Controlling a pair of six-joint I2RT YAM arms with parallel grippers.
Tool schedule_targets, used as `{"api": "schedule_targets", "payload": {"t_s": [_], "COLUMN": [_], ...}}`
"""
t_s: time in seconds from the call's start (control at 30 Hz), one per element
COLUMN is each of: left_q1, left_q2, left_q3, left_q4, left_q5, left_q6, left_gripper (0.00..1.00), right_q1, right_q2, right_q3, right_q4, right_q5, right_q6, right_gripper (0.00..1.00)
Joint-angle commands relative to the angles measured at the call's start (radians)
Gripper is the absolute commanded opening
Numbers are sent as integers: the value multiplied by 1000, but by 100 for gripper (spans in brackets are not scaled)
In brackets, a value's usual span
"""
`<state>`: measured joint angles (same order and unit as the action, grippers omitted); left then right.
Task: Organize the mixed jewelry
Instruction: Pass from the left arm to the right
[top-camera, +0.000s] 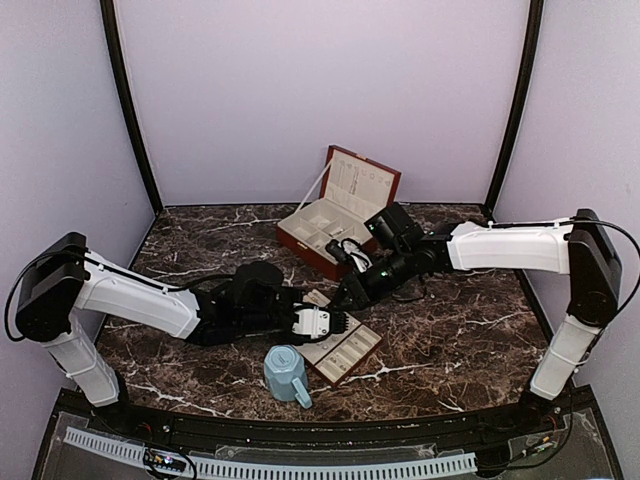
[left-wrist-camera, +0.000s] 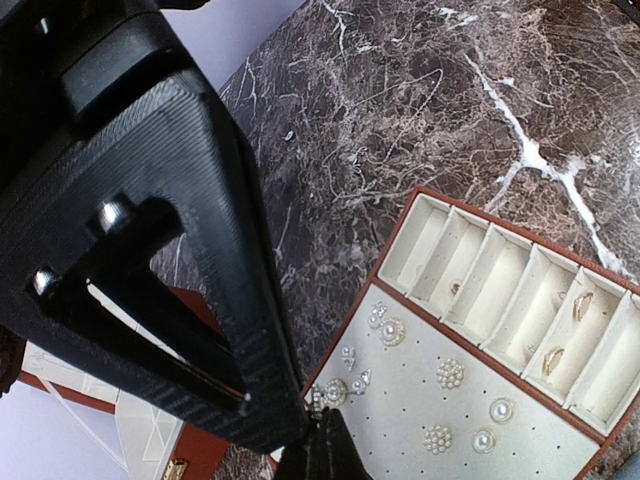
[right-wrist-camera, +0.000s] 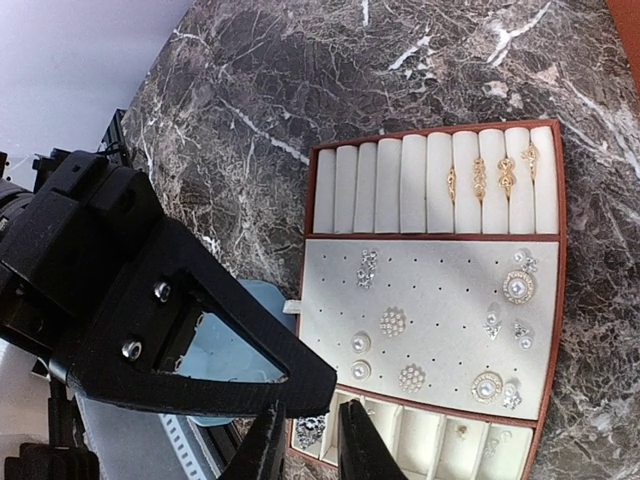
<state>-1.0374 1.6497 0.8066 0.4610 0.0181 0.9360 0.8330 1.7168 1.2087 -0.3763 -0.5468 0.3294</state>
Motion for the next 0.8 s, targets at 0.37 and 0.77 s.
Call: {"api": "schedule_targets", "payload": {"t_s": [0.37,0.77], "left_q1": [-9,-11], "left_q2": [-21,-27], "left_q3": [-19,-24], "left_q4": [41,45], "left_q5": [-6,-6], "left_q6": [11,14], "left_gripper": [0,0], "right_q1": [15,15], "right_q2": [4,27], "right_q3": [18,44], "right_q4": [-39,-47], "right_q5": [-26,-3], "right_q6": [-32,-30], "right_gripper": [22,16]}}
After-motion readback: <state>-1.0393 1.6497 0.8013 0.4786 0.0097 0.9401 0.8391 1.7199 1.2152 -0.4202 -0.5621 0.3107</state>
